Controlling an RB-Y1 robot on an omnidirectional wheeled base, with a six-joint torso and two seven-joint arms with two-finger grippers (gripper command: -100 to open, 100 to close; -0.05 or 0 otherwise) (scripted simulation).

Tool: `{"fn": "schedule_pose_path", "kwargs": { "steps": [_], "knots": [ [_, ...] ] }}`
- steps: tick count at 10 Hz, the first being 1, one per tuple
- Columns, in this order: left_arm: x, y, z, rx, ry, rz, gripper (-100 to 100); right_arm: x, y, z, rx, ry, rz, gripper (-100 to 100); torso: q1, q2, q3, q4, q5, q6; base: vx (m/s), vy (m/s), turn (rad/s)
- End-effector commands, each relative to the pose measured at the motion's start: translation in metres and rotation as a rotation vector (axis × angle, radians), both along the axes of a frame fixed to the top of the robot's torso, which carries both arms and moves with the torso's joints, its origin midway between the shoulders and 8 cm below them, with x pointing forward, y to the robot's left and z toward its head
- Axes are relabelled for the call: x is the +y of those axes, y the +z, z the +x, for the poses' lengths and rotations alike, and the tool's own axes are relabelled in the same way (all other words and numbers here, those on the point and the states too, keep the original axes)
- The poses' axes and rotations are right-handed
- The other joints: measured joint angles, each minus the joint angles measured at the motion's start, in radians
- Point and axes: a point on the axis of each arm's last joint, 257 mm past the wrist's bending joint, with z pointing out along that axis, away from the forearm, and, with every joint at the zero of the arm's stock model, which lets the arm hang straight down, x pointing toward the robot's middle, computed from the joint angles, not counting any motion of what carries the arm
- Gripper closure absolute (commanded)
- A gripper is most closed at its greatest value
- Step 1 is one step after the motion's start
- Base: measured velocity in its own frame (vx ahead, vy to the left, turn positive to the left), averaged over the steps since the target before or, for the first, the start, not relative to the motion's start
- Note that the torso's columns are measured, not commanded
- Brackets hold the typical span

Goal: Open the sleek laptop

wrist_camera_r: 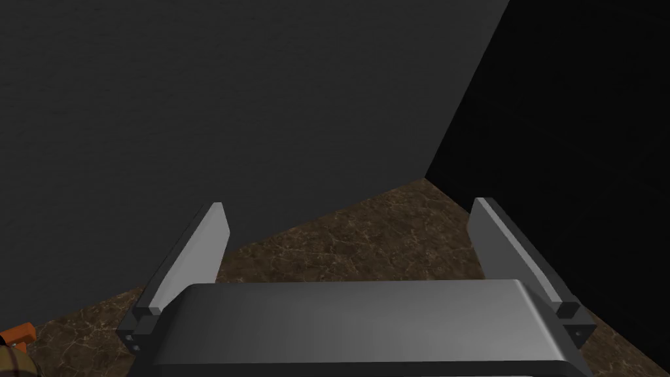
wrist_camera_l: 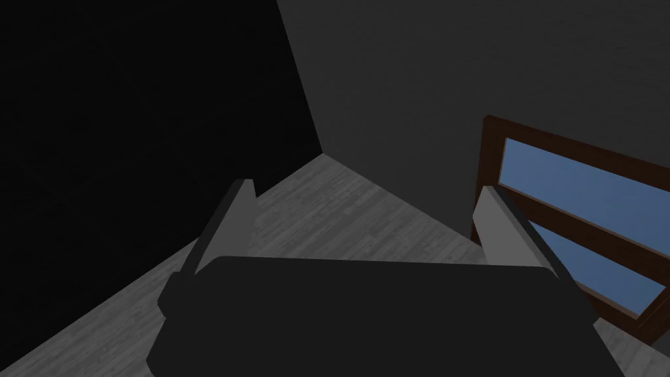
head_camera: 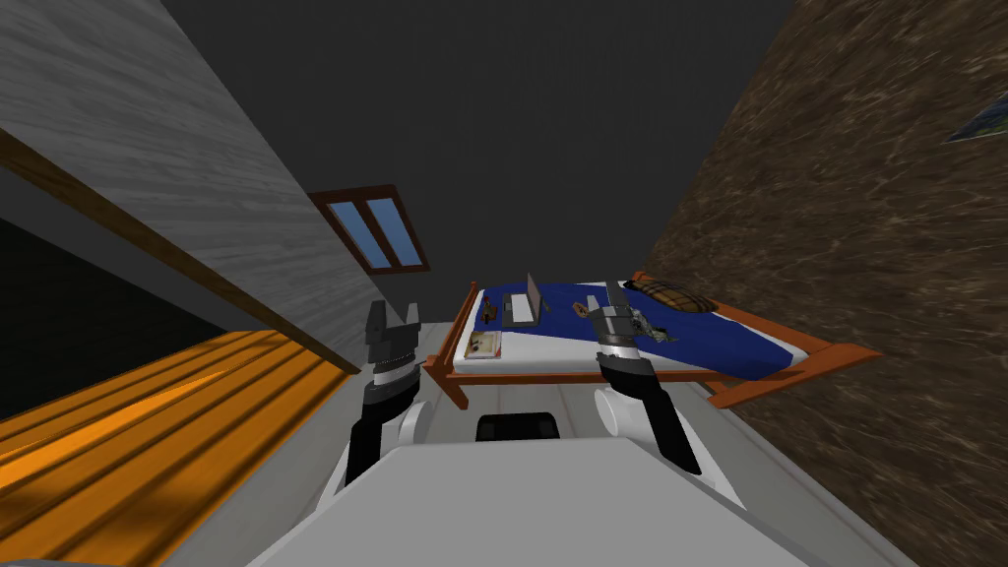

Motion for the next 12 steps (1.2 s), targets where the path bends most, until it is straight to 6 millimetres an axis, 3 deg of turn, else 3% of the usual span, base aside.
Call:
{"fn": "schedule_pose_path", "kwargs": {
  "steps": [1, 9, 10, 12],
  "knots": [
    [0.0, 0.0, 0.0, 0.0, 0.0, 0.0, 0, 0.0, 0.0, 0.0, 0.0, 0.0, 0.0, 0, 0.0, 0.04, -0.082, 0.041, 0.0, 0.0, 0.0, 0.0, 0.0],
    [0.0, 0.0, 0.0, 0.0, 0.0, 0.0, 0, 0.0, 0.0, 0.0, 0.0, 0.0, 0.0, 0, 0.0, 0.618, -1.234, 0.617, 0.0, 0.0, 0.0, 0.0, 0.0],
    [0.0, 0.0, 0.0, 0.0, 0.0, 0.0, 0, 0.003, -0.004, 0.002, 0.02, 0.008, -0.051, -100, 0.0, 0.691, -1.382, 0.691, 0.0, 0.0, 0.003, 0.001, 0.052],
    [0.0, 0.0, 0.0, 0.0, 0.0, 0.0, 0, 0.005, -0.013, 0.007, 0.06, 0.009, -0.135, -100, 0.0, 0.735, -1.47, 0.734, 0.0, 0.0, -0.005, 0.0, 0.078]
  ]
}}
